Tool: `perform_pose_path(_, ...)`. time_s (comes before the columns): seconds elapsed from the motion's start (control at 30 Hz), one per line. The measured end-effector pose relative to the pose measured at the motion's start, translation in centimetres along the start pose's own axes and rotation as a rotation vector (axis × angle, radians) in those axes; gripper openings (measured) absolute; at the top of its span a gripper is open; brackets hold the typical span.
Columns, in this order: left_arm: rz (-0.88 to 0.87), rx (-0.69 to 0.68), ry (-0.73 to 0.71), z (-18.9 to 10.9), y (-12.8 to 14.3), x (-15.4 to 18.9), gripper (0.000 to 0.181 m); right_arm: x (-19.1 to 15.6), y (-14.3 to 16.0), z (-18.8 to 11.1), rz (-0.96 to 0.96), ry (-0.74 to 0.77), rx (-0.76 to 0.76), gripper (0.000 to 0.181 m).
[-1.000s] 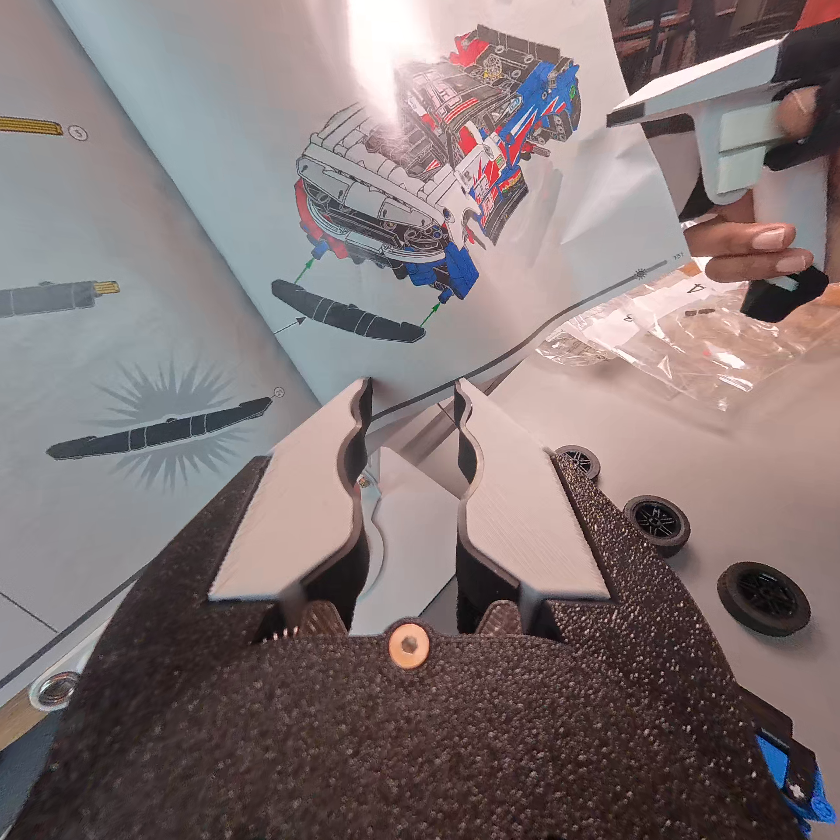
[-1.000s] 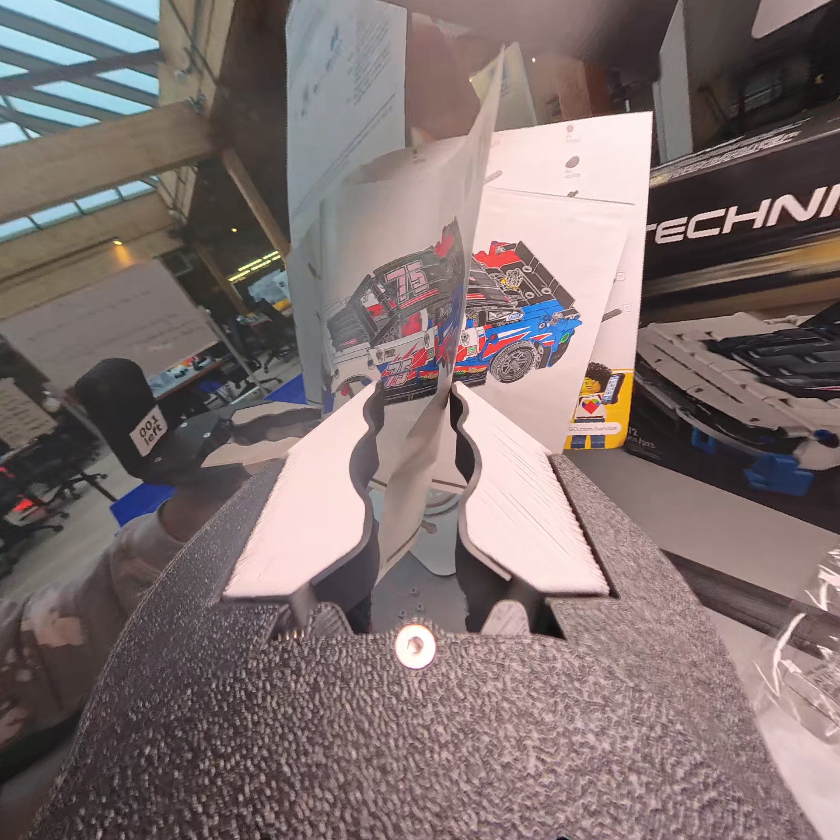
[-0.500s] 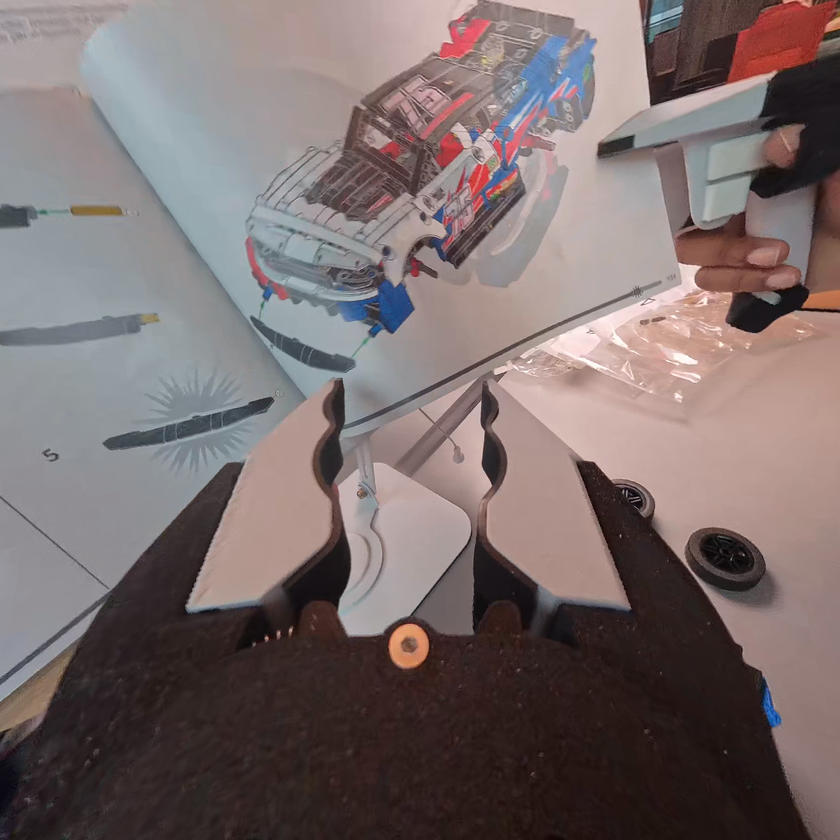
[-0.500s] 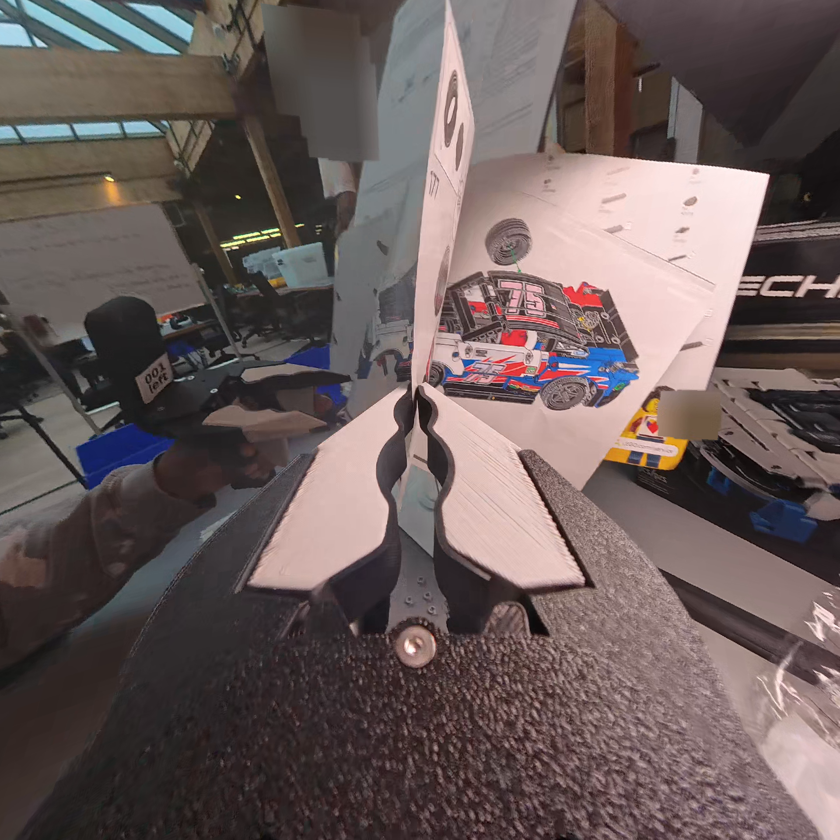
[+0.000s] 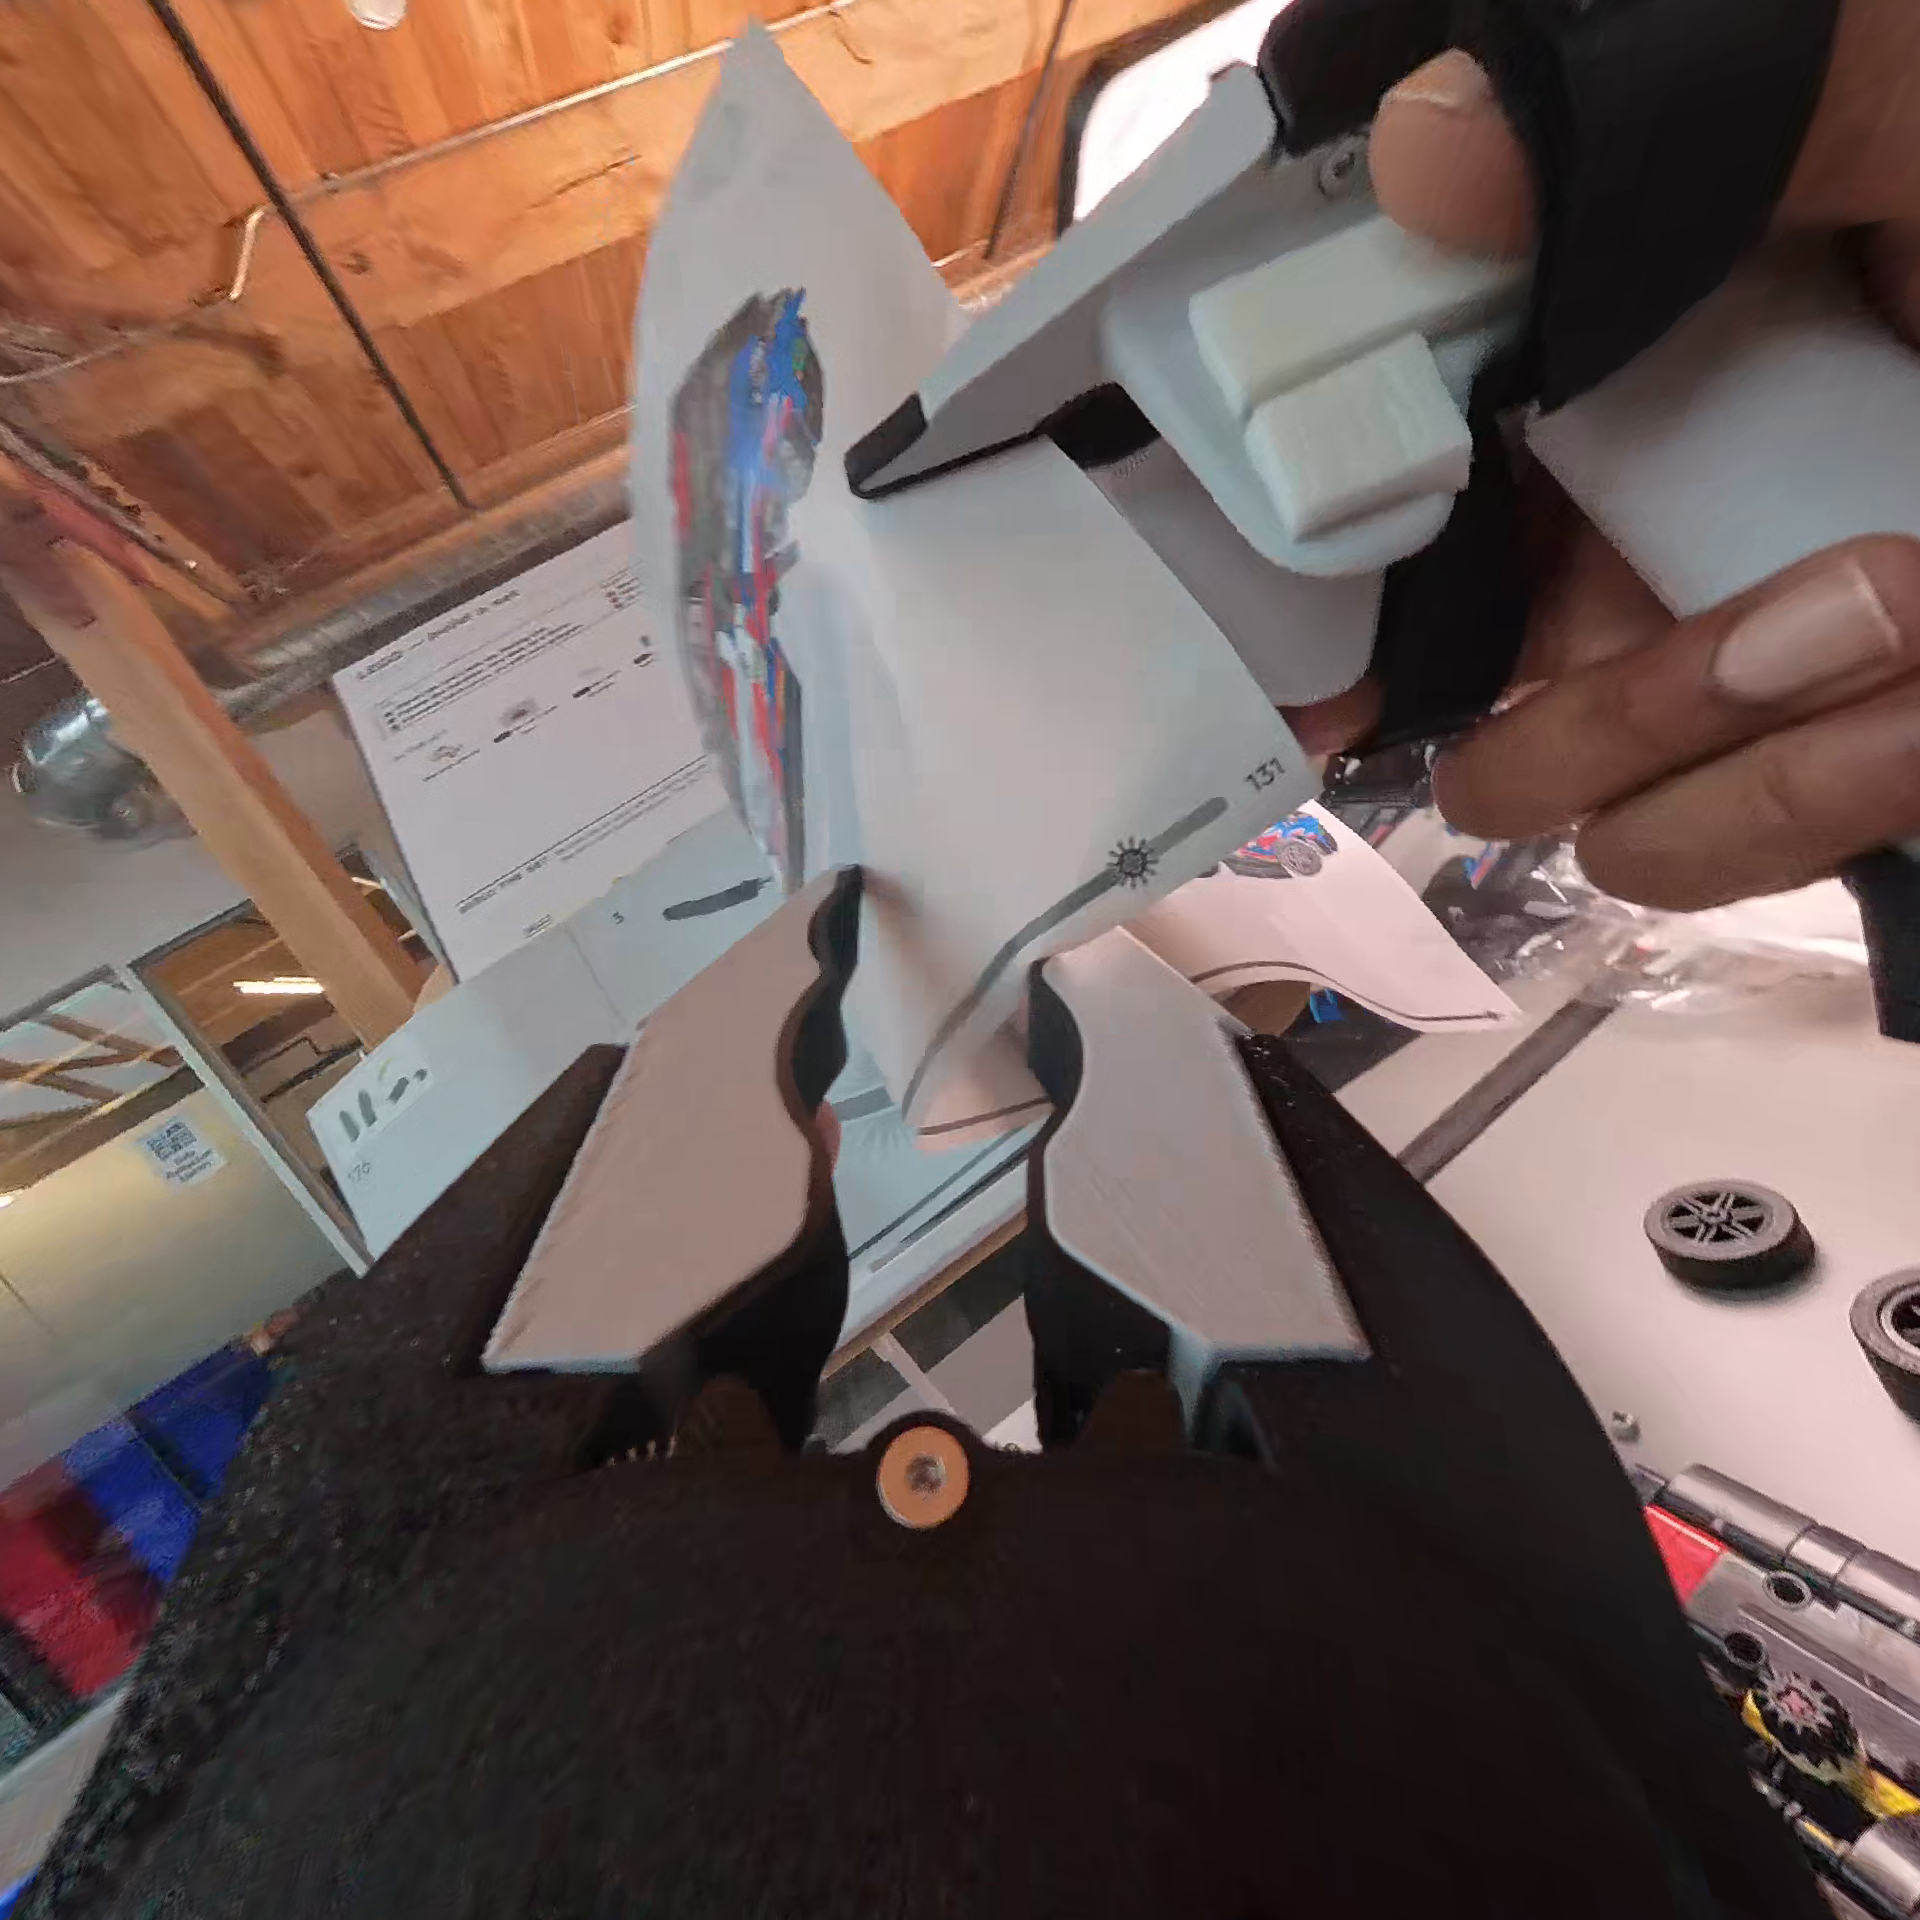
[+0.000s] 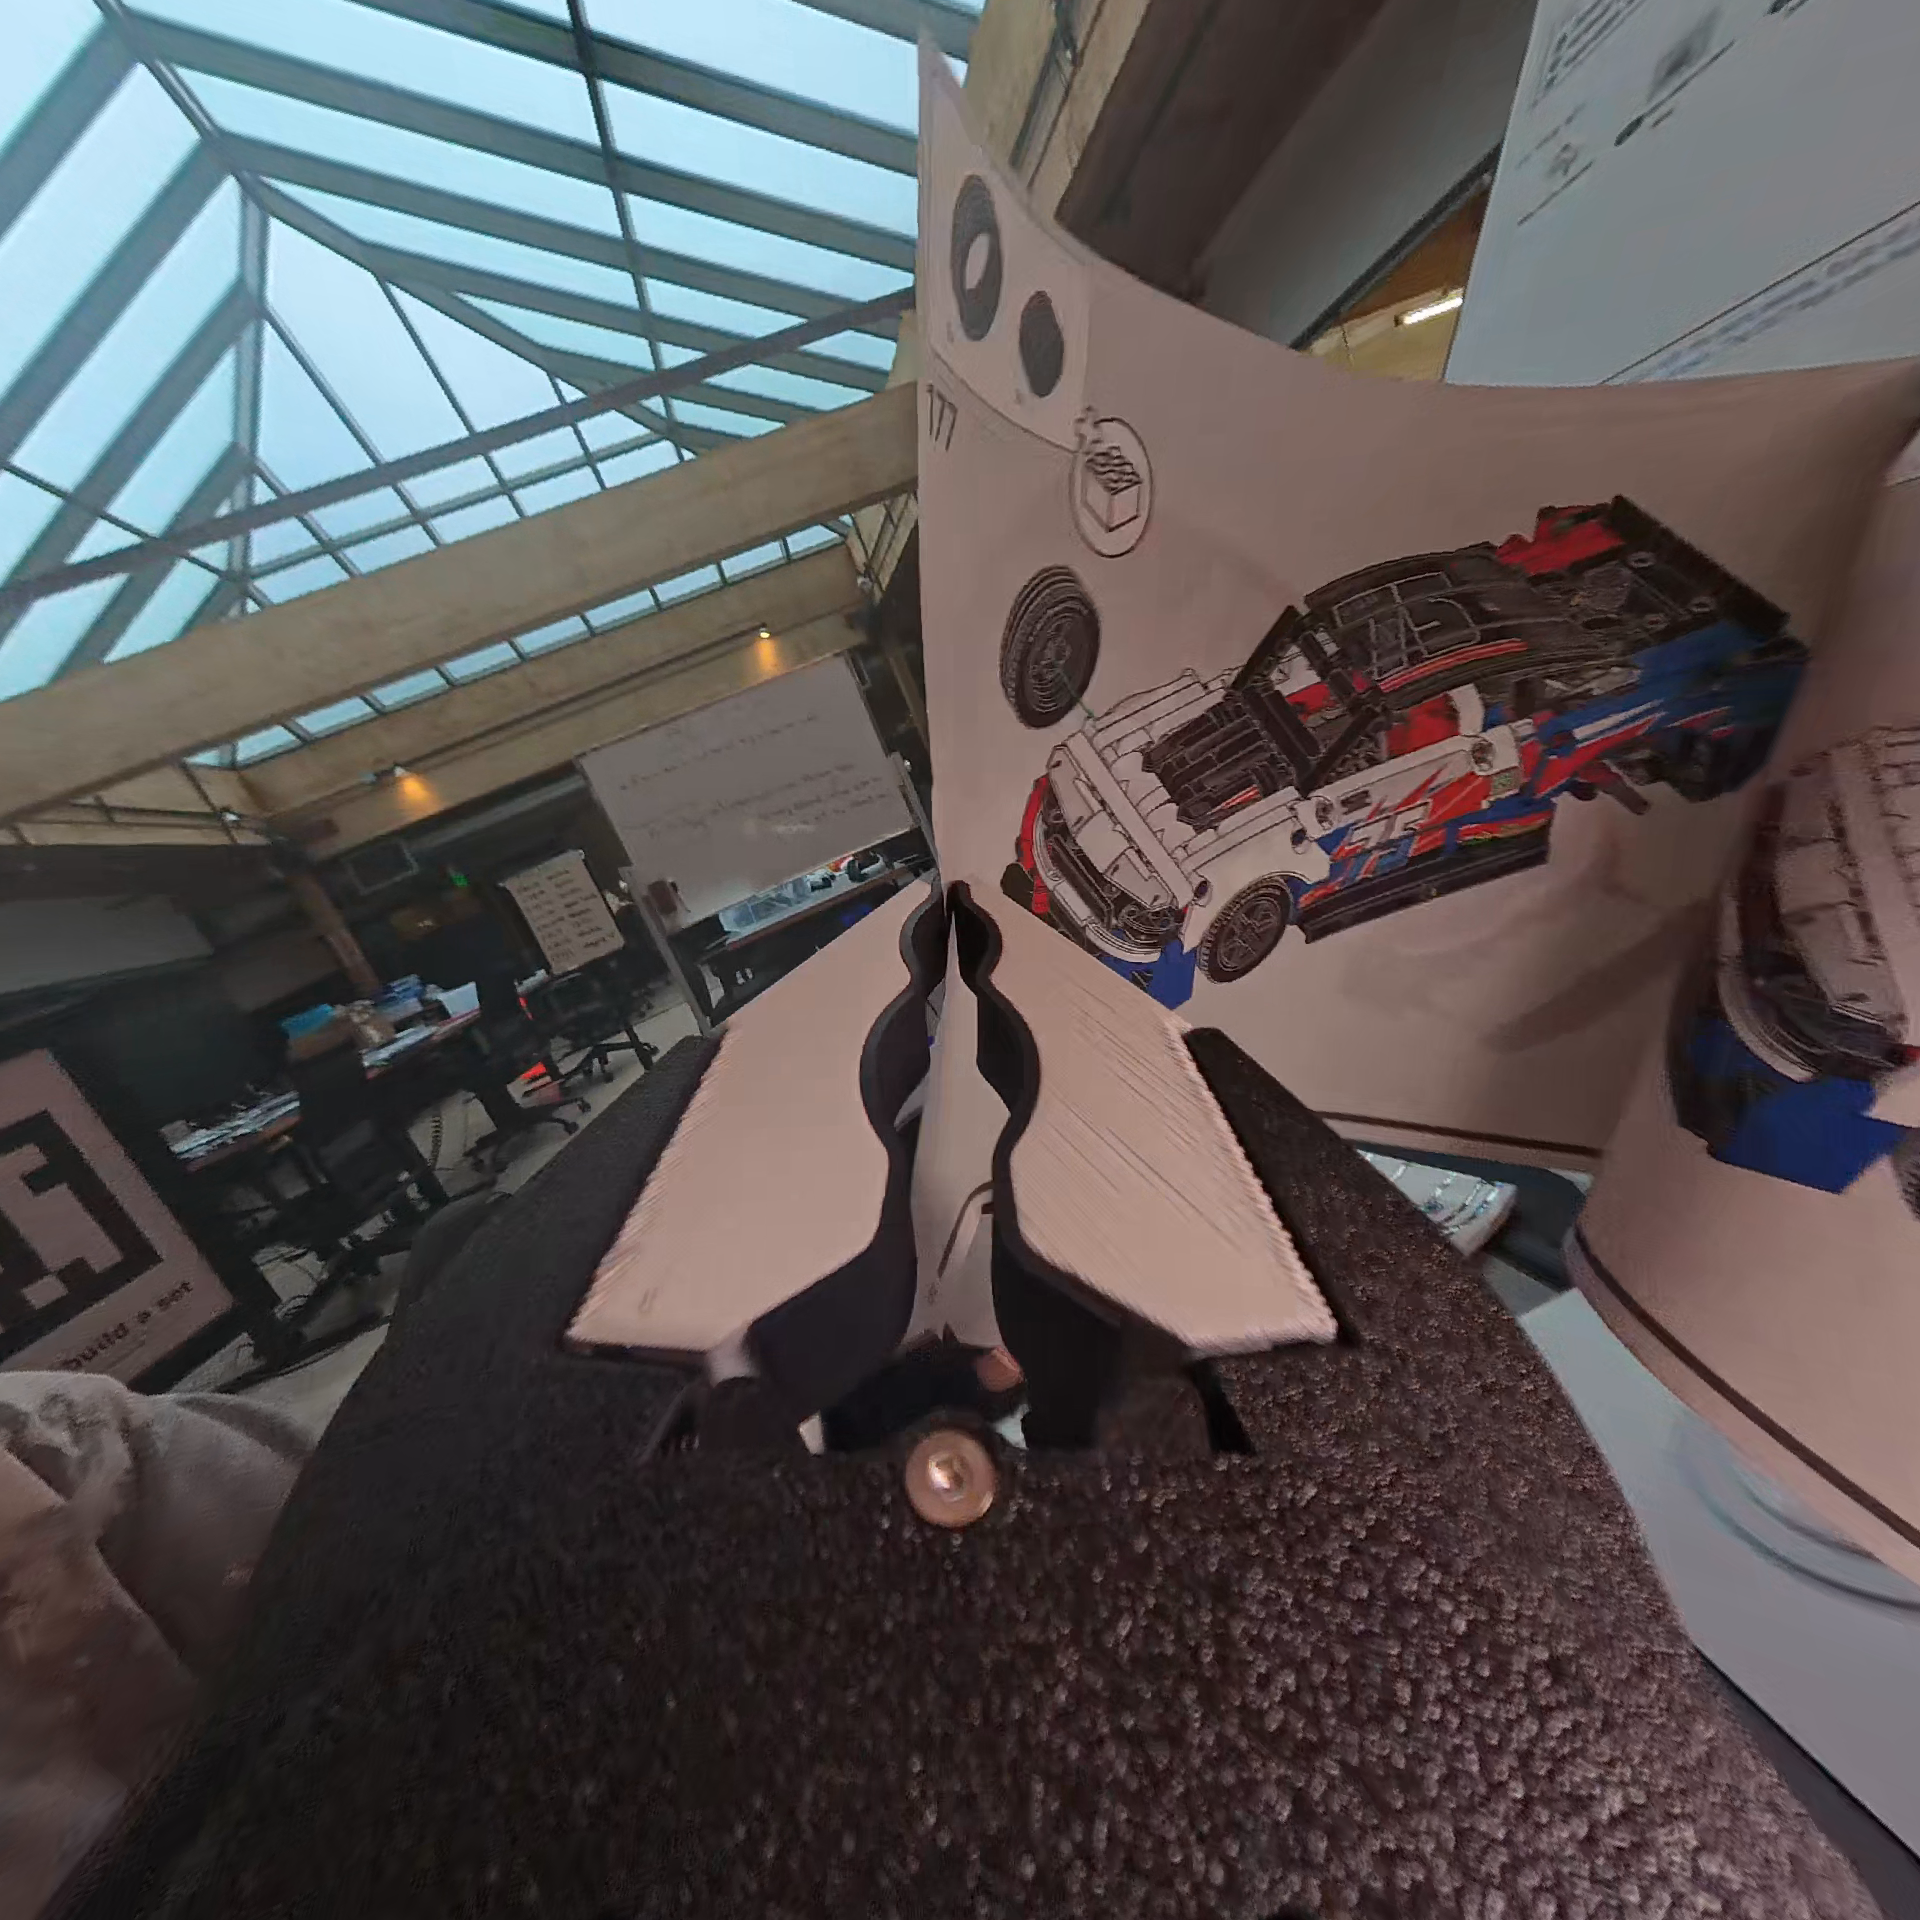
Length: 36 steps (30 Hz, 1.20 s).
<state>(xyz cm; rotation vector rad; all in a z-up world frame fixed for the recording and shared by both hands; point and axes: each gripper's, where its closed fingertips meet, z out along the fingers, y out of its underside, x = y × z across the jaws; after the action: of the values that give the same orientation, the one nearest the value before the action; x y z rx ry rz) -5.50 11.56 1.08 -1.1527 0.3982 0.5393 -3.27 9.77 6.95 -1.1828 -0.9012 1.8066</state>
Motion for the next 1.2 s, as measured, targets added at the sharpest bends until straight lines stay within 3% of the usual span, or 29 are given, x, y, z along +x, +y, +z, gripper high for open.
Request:
perform_pose_path(0.07, -0.067, 0.018, -0.074, -0.7, 0.2, -2.3, 0.002, -0.3, 0.1, 1.4, -0.017, 0.005, 0.016, 0.000)
perform_pose_path(0.17, -0.245, 0.006, -0.130, -1.6, 1.6, -6.0, 0.000, 0.1, 0.1, 2.3, -0.078, 0.029, 0.047, 0.034)
perform_pose_path(0.23, -0.448, -0.037, -0.149, -2.0, 3.8, -8.6, 0.000, 2.2, 0.5, 2.3, -0.148, 0.114, 0.044, 0.037)
perform_pose_path(0.37, -0.891, -0.032, -0.087, -2.3, 7.8, -11.1, 0.000, 11.0, 3.4, 0.4, -0.343, 0.514, -0.127, 0.038)
perform_pose_path(0.43, -0.983, -0.021, -0.059, -2.3, 9.0, -11.4, 0.000, 14.5, 3.6, -1.8, -0.500, 0.725, -0.180, 0.038)
perform_pose_path(0.53, -1.012, 0.000, -0.013, -2.1, 9.8, -11.3, 0.000, 17.8, 3.3, -4.2, -0.659, 0.920, -0.239, 0.041)
perform_pose_path(0.67, -1.039, 0.011, 0.018, -1.9, 10.6, -11.1, 0.000, 20.9, 3.3, -6.4, -0.657, 1.018, -0.260, 0.047)
perform_pose_path(0.8, -1.053, 0.018, 0.033, -2.0, 11.1, -11.2, 0.000, 22.6, 3.3, -7.6, -0.623, 1.044, -0.256, 0.047)
perform_pose_path(1.2, -1.104, 0.023, 0.045, -2.2, 12.0, -12.0, 0.000, 22.8, 3.2, -8.2, -0.627, 1.028, -0.234, 0.044)
